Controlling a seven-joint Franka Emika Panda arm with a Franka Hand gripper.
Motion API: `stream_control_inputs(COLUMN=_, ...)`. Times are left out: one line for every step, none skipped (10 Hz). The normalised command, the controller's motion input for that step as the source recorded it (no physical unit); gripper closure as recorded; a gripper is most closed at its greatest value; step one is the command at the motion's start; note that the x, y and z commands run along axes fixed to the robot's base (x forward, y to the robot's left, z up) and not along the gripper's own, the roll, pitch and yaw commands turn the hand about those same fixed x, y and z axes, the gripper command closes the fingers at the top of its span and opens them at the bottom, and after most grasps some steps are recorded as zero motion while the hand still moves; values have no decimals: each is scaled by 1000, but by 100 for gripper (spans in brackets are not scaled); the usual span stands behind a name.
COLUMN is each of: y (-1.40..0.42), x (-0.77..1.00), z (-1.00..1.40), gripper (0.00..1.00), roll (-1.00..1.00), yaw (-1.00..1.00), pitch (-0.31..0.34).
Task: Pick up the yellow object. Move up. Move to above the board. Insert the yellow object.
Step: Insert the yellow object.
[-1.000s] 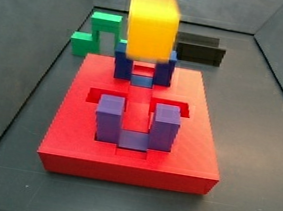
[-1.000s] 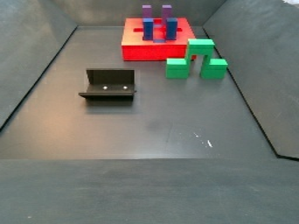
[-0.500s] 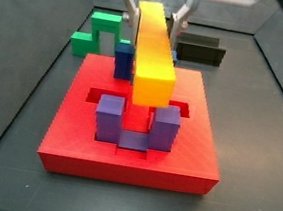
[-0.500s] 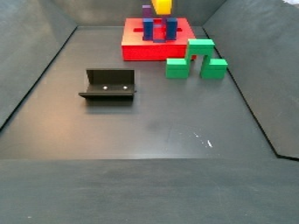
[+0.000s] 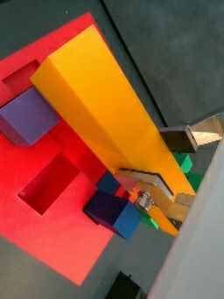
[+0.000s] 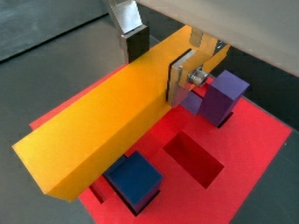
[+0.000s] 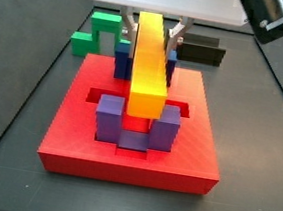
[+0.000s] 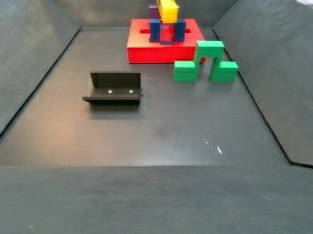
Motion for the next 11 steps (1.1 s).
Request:
stream_control_inputs(y=-23, x=0, z=-111, gripper=100, roll=119, yaw=-37, pitch=-3)
stream_control_inputs(y=-63, x=0, z=-140, gripper=100, roll=104, yaw=-9, pitch=-3)
stream_control_inputs(y=-91, x=31, z=-151, gripper=100, roll=86, yaw=0, pitch=0)
stream_control_inputs(y=-123, x=157, z=-177, gripper=100, roll=96, yaw=0, pitch=0)
stream_control_inputs(y=-131, x=154, z=-174, gripper=100, roll=119, yaw=0, pitch=0)
stream_control_inputs(y=-151, x=203, z=-183, gripper=100, roll=101, yaw=0, pitch=0)
stream_control_inputs(y=-149, x=220, z=-180, gripper=100, roll=101, yaw=0, pitch=0)
stream_control_inputs(y=-117, x=123, z=-160, gripper=100, roll=121, yaw=0, pitch=0)
stream_control_inputs(y=-77, x=60, z=-149, gripper=100, roll=123, yaw=0, pitch=0)
stream_control_inputs(y=-57, x=40, z=-129, gripper=100, roll=140, yaw=0, pitch=0)
stream_control_inputs(y=-37, x=0, z=-126, gripper=100, roll=151, yaw=0, pitch=0)
